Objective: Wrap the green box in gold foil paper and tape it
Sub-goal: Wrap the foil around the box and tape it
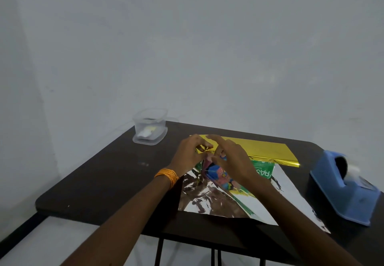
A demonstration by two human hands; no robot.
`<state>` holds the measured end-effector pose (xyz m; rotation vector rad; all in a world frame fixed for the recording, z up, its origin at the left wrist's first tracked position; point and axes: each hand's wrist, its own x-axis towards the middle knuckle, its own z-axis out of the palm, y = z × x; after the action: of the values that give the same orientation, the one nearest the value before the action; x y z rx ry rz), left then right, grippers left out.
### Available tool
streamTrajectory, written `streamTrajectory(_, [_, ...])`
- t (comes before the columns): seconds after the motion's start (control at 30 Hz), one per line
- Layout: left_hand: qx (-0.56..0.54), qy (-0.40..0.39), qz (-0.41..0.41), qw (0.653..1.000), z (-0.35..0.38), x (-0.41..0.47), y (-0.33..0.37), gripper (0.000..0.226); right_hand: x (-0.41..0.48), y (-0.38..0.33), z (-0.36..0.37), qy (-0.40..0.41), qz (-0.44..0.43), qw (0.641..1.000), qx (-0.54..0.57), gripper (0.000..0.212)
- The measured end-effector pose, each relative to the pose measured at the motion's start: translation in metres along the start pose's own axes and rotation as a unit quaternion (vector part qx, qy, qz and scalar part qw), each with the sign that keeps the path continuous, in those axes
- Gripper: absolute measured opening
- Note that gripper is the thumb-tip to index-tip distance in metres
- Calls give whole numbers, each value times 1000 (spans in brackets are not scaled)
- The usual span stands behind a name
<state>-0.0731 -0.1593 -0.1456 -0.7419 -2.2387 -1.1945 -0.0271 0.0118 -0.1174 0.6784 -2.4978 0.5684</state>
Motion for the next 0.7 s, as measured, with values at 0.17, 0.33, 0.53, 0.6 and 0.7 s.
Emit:
streamTrajectory(0.17, [-3, -13, -9, 1000, -1, 0, -3, 28, 5, 6, 7, -3, 32, 999, -27, 63])
streamTrajectory(0.33, [4, -12, -5, 1000, 0, 1, -5, 28, 8, 9, 15, 2, 50, 998, -40, 64])
streamTrajectory(0.53, [6, -16, -13, 1000, 0, 1, -6, 29, 9, 6, 19, 34, 88, 990, -109, 65])
streamTrajectory(0.6, [0, -15, -14, 1000, 0, 1, -5, 29, 8, 7, 19, 52, 112, 985, -121, 66])
streamTrajectory(0.7, [-6, -13, -20, 1000, -1, 0, -4, 29, 7, 9, 16, 65, 150, 976, -143, 67])
